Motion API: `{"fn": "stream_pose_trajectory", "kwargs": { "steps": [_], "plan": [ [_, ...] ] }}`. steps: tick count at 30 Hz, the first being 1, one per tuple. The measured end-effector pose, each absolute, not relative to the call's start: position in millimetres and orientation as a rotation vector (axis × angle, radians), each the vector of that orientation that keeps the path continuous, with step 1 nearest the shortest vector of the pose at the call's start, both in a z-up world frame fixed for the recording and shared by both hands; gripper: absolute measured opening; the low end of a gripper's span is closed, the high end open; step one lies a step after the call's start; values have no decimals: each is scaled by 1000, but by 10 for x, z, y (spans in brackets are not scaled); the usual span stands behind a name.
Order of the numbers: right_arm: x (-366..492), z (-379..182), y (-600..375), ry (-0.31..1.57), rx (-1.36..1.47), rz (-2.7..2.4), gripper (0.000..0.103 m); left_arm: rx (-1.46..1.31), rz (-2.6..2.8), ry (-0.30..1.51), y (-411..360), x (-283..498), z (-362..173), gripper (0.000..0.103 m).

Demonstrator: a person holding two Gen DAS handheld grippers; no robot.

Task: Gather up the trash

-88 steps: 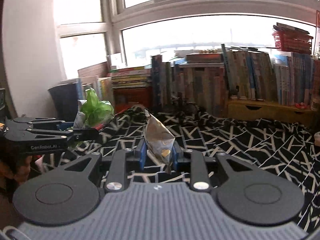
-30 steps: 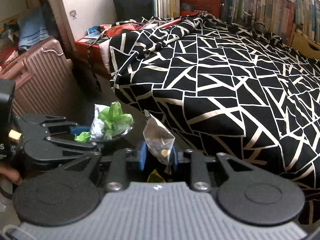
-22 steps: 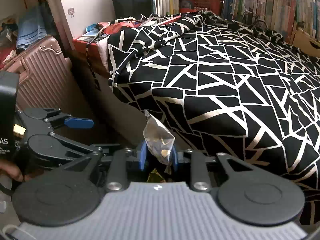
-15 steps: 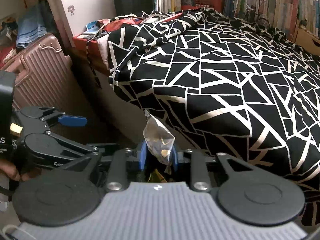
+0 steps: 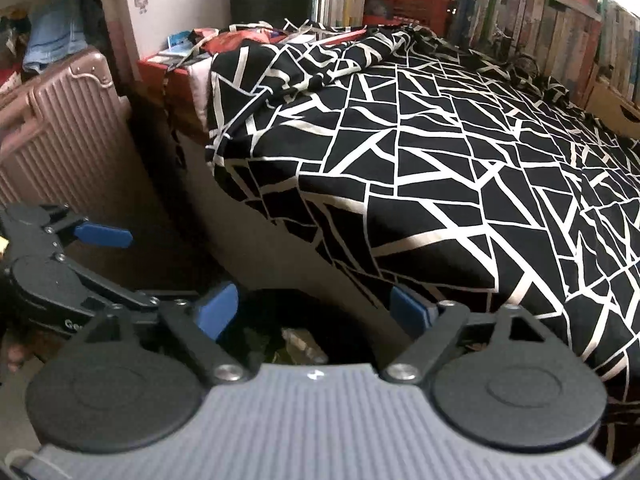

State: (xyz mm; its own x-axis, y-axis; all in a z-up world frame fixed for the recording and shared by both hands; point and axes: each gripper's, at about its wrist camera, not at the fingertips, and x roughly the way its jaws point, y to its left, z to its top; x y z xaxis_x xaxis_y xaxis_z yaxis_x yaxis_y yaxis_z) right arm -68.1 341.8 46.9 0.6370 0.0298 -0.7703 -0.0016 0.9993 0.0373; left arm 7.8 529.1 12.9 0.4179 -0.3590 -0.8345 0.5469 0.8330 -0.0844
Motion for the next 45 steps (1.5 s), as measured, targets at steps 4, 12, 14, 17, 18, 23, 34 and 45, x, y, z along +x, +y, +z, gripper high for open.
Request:
{"fn": "stream_pose_trajectory", "kwargs": {
  "steps": [4, 12, 14, 17, 18, 23, 34, 45],
  "plan": [
    [-709, 455, 3360, 890, 49, -4, 100, 232, -551, 1022, 5260, 67, 87, 103],
    [-887, 400, 3287, 991, 99, -22, 103, 213, -449, 1217, 5144, -123, -62, 103],
    [-944, 326, 3260, 1037, 120, -38, 103, 234, -437, 1249, 5107, -232, -108, 103],
    [-990, 222, 3226, 1102, 153, -59, 103, 259, -417, 1283, 5076, -370, -167, 103],
    [-1003, 194, 3210, 1120, 164, -62, 103, 266, -412, 1294, 5066, -406, -185, 103],
    [-1046, 73, 3156, 1194, 191, -74, 103, 264, -408, 1310, 5065, -469, -188, 103],
    [-1047, 30, 3127, 1229, 195, -70, 103, 266, -395, 1329, 5072, -410, -183, 103],
    [-1047, 12, 3126, 1240, 189, -58, 103, 270, -392, 1341, 5062, -438, -207, 103]
  ]
}}
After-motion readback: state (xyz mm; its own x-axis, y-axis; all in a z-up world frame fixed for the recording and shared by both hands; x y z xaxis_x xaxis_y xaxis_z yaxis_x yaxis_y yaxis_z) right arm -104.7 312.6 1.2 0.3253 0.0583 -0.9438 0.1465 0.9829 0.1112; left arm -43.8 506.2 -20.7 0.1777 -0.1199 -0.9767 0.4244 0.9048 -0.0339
